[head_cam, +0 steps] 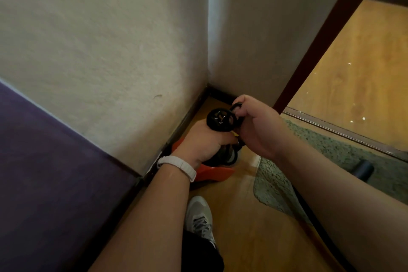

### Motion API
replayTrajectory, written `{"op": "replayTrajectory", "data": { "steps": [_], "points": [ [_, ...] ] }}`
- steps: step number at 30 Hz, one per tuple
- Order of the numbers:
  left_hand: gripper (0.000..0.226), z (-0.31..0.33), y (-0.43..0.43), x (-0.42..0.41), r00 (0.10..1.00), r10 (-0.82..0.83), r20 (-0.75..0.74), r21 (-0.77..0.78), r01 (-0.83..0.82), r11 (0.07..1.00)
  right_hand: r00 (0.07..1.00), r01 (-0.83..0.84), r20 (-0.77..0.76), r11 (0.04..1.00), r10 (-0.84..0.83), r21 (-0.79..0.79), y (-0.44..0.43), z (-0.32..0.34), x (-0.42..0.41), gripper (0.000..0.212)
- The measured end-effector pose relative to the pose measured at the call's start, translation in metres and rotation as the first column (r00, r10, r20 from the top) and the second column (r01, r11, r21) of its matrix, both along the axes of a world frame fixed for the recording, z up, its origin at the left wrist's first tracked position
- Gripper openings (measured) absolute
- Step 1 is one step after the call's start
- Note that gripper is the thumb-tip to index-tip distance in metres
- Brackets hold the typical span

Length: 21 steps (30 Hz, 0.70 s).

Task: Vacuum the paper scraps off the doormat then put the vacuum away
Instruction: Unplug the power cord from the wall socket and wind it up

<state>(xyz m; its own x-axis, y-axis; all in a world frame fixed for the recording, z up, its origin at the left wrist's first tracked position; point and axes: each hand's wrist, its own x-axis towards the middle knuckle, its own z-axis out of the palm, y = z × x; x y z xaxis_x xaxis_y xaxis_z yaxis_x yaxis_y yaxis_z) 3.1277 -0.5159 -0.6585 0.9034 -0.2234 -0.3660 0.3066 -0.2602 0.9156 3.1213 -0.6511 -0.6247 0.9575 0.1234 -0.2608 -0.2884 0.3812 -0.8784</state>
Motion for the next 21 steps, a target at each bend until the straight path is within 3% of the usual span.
{"op": "replayTrajectory", "data": {
  "steps": [2, 4, 7, 10, 12, 18, 21],
  "points": [
    [0.018, 0.004, 0.002, 0.0, 0.996, 0.09, -0.003, -0.056, -0.09, 0.994, 1.0, -0.009, 0.008, 1.0, 0.009, -0.025, -0.003, -0.008, -0.001, 0.017],
    [0.012, 0.009, 0.005, 0.0, 0.982, 0.187, -0.027, -0.139, -0.189, 0.972, 1.0, 0.01, -0.022, 0.998, -0.011, -0.064, -0.007, -0.021, -0.002, 0.039],
    [0.015, 0.014, 0.015, 0.003, 0.93, 0.348, -0.118, -0.241, -0.367, 0.899, 0.993, -0.053, -0.111, 0.976, 0.029, -0.214, -0.005, -0.05, -0.009, 0.059],
    [0.019, 0.016, 0.028, 0.008, 0.869, 0.406, -0.281, -0.356, -0.488, 0.797, 0.959, -0.276, -0.175, 0.869, 0.222, -0.411, 0.015, -0.084, -0.02, 0.055],
    [0.018, 0.015, 0.037, 0.009, 0.868, 0.387, -0.311, -0.389, -0.488, 0.782, 0.923, -0.382, -0.18, 0.763, 0.339, -0.522, 0.031, -0.102, -0.024, 0.051],
    [0.015, 0.007, 0.054, 0.011, 0.836, 0.385, -0.391, -0.474, -0.541, 0.695, 0.915, -0.36, -0.16, 0.574, 0.369, -0.736, 0.076, -0.124, -0.015, 0.019],
    [0.028, -0.005, 0.075, 0.018, 0.832, 0.382, -0.402, -0.477, -0.546, 0.688, 0.885, -0.418, -0.197, 0.536, 0.421, -0.734, 0.08, -0.124, -0.011, 0.025]
  ]
}}
